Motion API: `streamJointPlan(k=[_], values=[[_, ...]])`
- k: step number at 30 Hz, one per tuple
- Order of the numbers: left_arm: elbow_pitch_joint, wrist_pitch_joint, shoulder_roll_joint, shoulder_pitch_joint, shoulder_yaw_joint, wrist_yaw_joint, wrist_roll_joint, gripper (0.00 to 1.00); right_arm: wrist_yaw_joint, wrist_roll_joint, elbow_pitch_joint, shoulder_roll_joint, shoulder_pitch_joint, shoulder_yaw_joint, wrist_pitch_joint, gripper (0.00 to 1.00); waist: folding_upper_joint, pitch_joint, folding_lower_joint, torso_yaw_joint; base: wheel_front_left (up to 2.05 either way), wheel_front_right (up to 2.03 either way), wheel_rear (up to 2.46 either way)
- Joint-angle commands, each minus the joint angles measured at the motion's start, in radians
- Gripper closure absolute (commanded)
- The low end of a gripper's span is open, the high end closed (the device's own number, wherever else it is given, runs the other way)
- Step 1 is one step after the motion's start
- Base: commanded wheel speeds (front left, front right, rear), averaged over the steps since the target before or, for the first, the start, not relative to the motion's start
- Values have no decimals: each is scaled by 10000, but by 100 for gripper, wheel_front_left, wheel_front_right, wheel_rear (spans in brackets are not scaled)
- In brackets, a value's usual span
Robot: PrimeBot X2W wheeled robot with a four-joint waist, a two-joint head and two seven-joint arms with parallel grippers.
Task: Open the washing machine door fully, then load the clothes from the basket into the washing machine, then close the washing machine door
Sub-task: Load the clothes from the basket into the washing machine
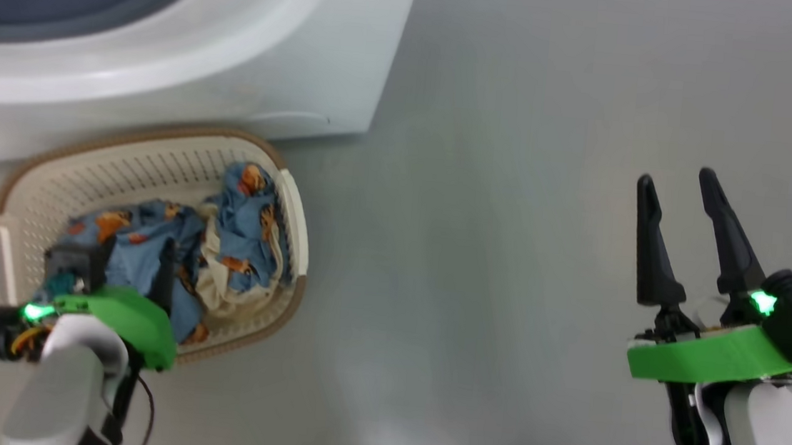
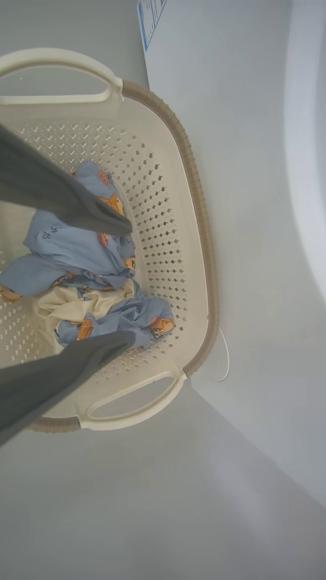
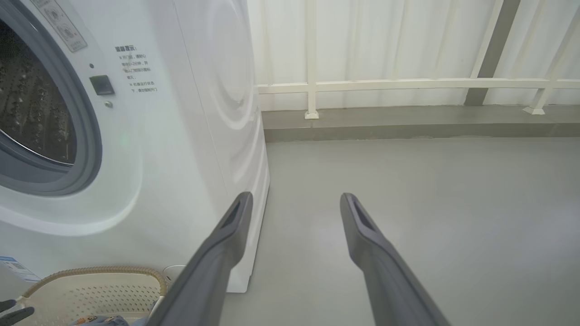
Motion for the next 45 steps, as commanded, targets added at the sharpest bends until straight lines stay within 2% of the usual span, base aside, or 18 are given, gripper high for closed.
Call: streamJointPlan(k=[1,10,27,45], values=[[156,43,382,-232,162,82,145,0,44,149,-296,-37,-161,217,-120,0,-1,746,-2,-275,0,0,0],[1770,899,1078,-1698,-104,584,389,0,44,269,-372,233,-729,410,-120,0,-1,1655,-2,-664,0,0,0],[2301,3042,1881,-2767,-759,1319,828,0,44,427,-497,453,-1104,658,-120,0,-1,2485,-2,-1223,0,0,0],[2350,4077,2675,-3465,-1470,1517,1173,0,44,836,-741,482,-1408,962,-120,0,-1,3262,-2,-1637,0,0,0]])
